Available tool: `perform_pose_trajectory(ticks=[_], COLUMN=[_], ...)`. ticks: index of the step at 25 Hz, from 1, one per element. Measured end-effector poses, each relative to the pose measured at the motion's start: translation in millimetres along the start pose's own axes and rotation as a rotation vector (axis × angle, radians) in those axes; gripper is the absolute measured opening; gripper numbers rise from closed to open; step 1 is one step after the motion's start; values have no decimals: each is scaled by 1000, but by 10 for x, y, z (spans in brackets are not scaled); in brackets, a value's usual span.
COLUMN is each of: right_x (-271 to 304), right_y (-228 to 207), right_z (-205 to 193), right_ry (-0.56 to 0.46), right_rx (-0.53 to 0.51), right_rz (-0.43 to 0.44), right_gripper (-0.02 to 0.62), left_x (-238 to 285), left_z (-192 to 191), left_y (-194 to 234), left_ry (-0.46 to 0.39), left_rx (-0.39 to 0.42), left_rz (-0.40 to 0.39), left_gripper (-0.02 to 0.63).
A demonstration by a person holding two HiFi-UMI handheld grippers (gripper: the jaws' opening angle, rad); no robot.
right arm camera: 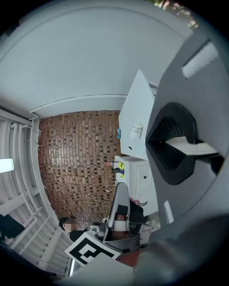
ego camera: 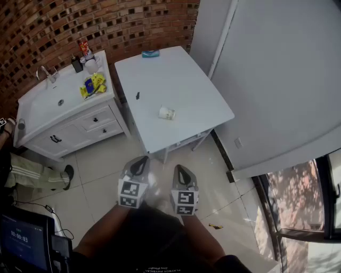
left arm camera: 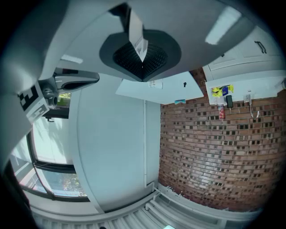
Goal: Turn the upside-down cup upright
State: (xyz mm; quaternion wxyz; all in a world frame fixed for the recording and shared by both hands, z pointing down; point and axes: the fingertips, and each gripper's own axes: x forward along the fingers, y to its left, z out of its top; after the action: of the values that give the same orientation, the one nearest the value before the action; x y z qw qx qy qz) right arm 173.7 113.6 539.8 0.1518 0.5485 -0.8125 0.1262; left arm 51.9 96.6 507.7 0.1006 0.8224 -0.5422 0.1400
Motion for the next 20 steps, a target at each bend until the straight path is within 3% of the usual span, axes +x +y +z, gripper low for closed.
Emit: perform_pose_trajectory(ticks=[20], right_x=[1121], right_y=[-32], right_z=[373], right_ry=[40], right_rx=[-28], right_rz=[-49], right_gripper=[12], left_x=[903], left_z=[171], left_y=[847], left_ry=[25], left_rx=[-23], left_rz=[-46], left_gripper=[-3])
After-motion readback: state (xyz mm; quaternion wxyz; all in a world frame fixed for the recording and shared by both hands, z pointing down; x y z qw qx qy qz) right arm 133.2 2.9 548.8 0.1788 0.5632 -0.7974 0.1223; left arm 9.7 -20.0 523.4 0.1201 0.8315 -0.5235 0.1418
